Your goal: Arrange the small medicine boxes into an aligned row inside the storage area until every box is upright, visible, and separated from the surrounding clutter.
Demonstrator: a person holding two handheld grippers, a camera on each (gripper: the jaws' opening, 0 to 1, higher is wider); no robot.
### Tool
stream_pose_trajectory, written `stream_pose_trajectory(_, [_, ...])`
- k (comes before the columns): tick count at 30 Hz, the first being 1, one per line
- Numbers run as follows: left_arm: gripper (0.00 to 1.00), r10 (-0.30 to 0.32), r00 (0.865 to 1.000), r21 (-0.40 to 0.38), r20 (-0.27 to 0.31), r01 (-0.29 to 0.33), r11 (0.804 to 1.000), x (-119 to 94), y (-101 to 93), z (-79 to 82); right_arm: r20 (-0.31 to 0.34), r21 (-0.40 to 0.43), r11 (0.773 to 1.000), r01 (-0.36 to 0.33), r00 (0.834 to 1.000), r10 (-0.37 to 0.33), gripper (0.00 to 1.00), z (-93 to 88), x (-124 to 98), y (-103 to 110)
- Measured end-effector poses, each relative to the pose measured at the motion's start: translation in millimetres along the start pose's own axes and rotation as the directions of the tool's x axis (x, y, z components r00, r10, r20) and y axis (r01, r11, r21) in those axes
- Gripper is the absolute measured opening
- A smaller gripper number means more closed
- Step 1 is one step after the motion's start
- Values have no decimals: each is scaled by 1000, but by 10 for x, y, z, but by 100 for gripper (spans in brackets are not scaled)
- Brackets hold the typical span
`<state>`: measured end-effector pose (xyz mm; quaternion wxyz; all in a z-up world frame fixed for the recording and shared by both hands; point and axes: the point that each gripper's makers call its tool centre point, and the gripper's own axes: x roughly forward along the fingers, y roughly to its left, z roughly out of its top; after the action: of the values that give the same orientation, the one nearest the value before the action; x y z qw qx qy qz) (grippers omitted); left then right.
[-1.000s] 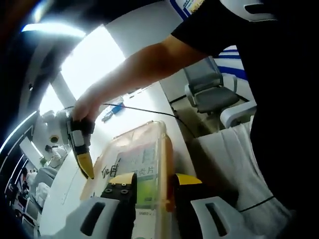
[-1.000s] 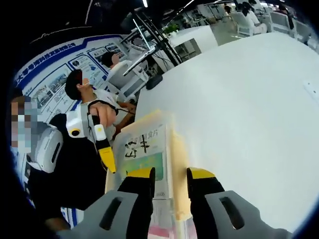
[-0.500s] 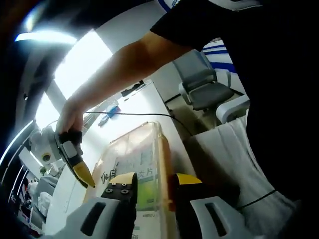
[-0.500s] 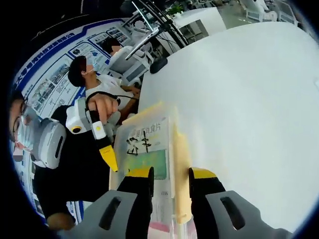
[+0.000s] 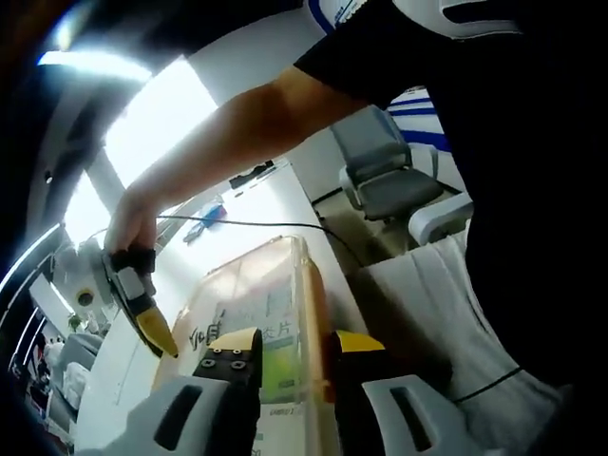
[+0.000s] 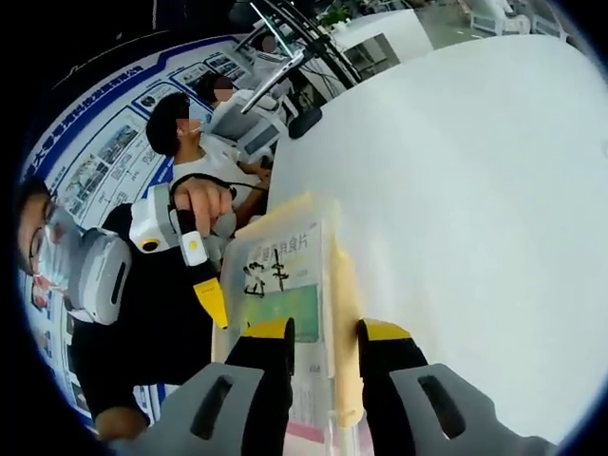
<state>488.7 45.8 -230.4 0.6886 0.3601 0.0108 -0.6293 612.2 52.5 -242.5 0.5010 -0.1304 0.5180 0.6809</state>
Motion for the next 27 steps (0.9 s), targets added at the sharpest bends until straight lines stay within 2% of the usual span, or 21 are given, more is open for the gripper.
stream_pose_trajectory(5, [26, -1, 1000, 5, -8, 1, 1000, 3, 1, 0, 21, -5, 1000, -3, 1000, 3, 24, -1, 3, 8])
stream_pose_trajectory(12, [27, -3, 1000, -15, 6, 3, 1000, 2, -1, 3, 83, -8, 1000, -17, 996, 17, 25, -10, 3, 14])
stream_pose_trajectory(20, [27, -10, 1000, -12, 0, 10, 1000, 4, 3, -2, 101, -9, 1000, 0, 995, 1, 26, 7, 17, 1])
stream_pose_trajectory(22, [27, -13, 1000, -15, -3, 13, 1000, 3, 4, 2, 127, 16, 1000, -8, 992, 6, 26, 9, 17, -9])
stream_pose_trajectory(27, [28, -10, 1000, -4, -5, 10, 1000, 0, 1, 8, 173, 14, 1000, -14, 985, 11, 27, 10, 21, -1])
